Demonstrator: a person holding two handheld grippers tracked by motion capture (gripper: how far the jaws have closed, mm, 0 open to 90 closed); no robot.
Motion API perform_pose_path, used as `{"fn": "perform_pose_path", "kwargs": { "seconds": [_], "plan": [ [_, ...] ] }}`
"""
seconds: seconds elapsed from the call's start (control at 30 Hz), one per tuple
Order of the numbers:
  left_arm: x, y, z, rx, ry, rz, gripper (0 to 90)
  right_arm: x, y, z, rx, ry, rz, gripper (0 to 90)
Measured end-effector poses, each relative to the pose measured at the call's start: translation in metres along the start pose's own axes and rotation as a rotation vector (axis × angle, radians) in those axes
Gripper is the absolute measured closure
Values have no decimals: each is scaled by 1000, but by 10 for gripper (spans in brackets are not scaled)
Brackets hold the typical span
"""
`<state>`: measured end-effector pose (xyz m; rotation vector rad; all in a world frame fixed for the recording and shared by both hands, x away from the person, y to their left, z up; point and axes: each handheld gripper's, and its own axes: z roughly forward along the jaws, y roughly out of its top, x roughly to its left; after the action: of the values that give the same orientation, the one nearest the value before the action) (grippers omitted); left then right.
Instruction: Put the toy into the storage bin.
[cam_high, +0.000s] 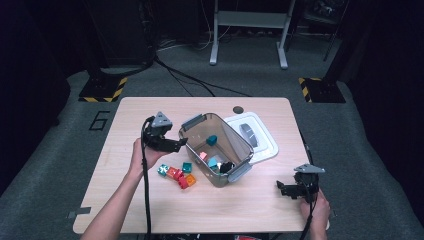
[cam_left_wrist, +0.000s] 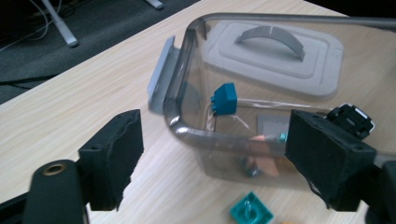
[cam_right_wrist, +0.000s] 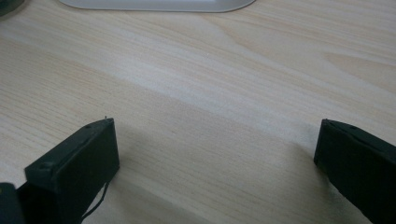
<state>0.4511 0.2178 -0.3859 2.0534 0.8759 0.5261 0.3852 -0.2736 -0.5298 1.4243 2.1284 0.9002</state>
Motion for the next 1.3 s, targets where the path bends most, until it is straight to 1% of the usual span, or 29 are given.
{"fn": "perform_pose_path", "kwargs": {
  "seconds": [0.1,0.17,0.27,0.37,0.47,0.53,0.57,0.6,0.63,0.67,0.7,0.73,0.77,0.8,0.83,0.87,0.93,0.97,1.0,1.03,1.07,1.1,1.13,1.2,1.23,1.27,1.3],
  "plan": [
    [3,-13,-6,0,17,-17,150,0,0,0,0,0,0,0],
    [5,-20,-9,11,26,-20,145,0,0,0,0,0,0,0],
    [9,-35,-9,24,28,-44,134,0,0,0,0,0,0,0],
    [13,-50,-8,48,38,-66,115,0,0,0,0,0,0,0],
    [17,-66,-4,75,50,-101,85,0,0,0,0,0,0,0],
    [19,-77,-2,95,71,-110,80,0,0,0,0,0,0,0],
    [20,-83,1,107,74,-118,80,0,0,0,0,0,0,0],
    [21,-87,2,120,77,-113,81,0,0,0,0,0,0,0],
    [22,-92,4,134,79,-121,81,0,0,0,0,0,0,0],
    [23,-97,6,152,84,-117,83,0,0,0,0,0,0,0],
    [23,-101,10,150,92,-136,87,0,0,0,0,0,0,0],
    [24,-106,12,156,96,-133,92,0,0,0,0,0,0,0],
    [24,-109,14,176,97,-141,94,0,0,0,0,0,0,0],
    [25,-112,17,183,109,-137,94,0,0,0,0,0,0,0],
    [25,-115,19,188,115,-147,95,0,0,0,0,0,0,0],
    [26,-119,21,189,123,-148,94,0,0,0,0,0,0,0],
    [27,-123,24,202,118,-167,95,0,0,0,0,0,0,0],
    [28,-125,25,195,119,-185,95,0,0,0,0,0,0,0],
    [30,-125,25,208,116,-184,96,0,0,0,0,0,0,0],
    [30,-126,25,204,126,-191,100,0,0,0,0,0,0,0],
    [31,-127,25,217,123,-185,104,0,0,0,0,0,0,0],
    [32,-127,26,214,126,-182,106,0,0,0,0,-1,0,0],
    [32,-128,26,218,133,-183,107,0,0,0,0,0,0,0],
    [34,-129,25,229,134,-173,105,0,0,0,0,0,0,0],
    [35,-130,24,225,141,-180,104,0,0,0,0,0,0,0],
    [36,-130,23,235,138,-182,102,0,0,0,0,0,0,0],
    [37,-131,23,223,152,-190,102,0,0,0,0,0,0,0]
  ]
}}
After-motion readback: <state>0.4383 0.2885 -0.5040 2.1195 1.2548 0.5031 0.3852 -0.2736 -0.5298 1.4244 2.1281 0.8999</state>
